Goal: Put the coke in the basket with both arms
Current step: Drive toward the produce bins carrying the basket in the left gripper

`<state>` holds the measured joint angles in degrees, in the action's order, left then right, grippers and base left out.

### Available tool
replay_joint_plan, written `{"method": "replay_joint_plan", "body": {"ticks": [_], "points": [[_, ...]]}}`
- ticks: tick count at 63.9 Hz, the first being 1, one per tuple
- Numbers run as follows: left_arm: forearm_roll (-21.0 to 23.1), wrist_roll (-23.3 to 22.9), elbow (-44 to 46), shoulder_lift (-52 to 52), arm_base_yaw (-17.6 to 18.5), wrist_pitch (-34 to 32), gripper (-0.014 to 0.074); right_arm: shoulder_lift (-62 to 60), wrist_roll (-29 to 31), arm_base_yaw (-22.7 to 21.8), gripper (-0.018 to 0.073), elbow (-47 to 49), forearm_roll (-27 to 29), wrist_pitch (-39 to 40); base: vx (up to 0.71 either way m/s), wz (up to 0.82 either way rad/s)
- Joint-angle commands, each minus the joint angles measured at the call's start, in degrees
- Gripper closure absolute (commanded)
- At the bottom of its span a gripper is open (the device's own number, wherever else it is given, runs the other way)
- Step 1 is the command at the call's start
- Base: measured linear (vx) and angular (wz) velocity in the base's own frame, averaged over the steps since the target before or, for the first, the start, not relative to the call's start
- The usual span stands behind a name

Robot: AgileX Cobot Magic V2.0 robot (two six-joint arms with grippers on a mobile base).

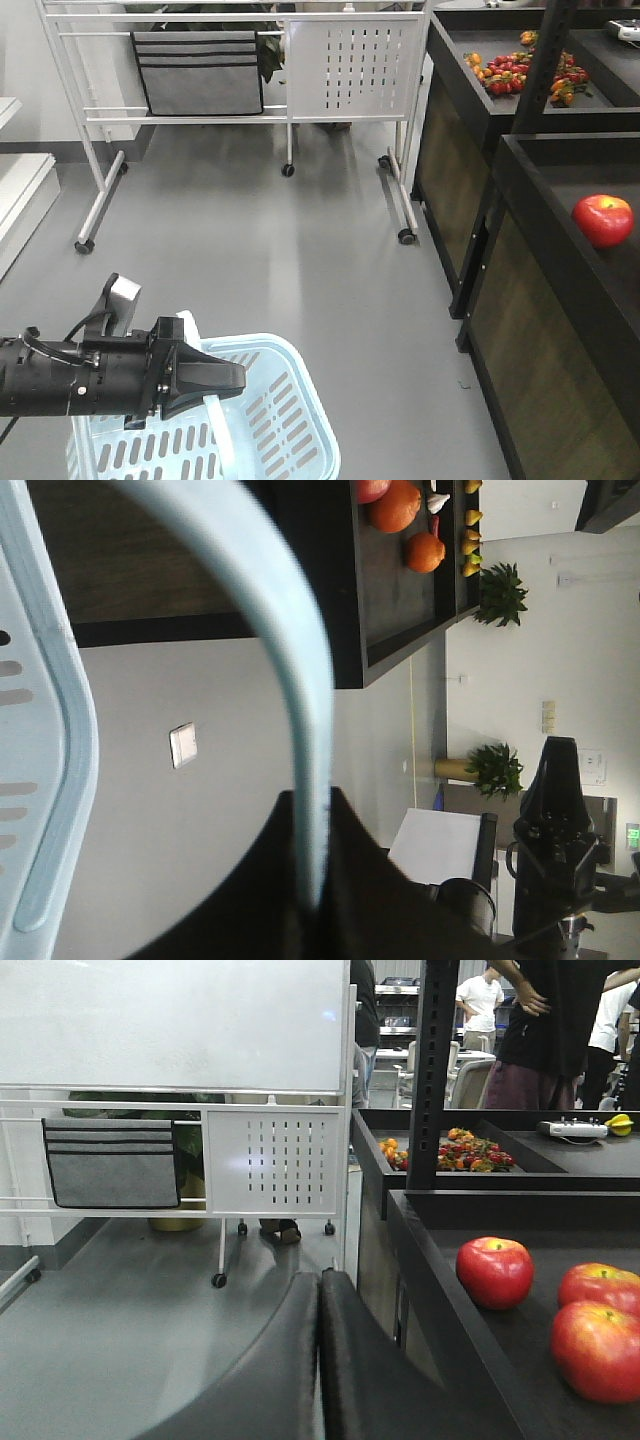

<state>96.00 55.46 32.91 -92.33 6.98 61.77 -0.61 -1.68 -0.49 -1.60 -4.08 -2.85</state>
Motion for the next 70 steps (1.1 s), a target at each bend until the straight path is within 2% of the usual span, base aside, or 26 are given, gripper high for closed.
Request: {"method": "replay_joint_plan", "body": {"ticks": [1, 70], "points": [[3.19, 0.12, 1.36, 1.92, 0.38, 4.47, 0.0602, 0.32, 0.31, 0.06, 0.0569, -0.47, -0.28, 4.45, 0.17, 0.05], [3.19, 0.12, 1.36, 1.92, 0.38, 4.47, 0.0602, 0.32, 0.31, 0.06, 0.0569, -0.47, -0.28, 4.47, 0.2, -0.02]]}}
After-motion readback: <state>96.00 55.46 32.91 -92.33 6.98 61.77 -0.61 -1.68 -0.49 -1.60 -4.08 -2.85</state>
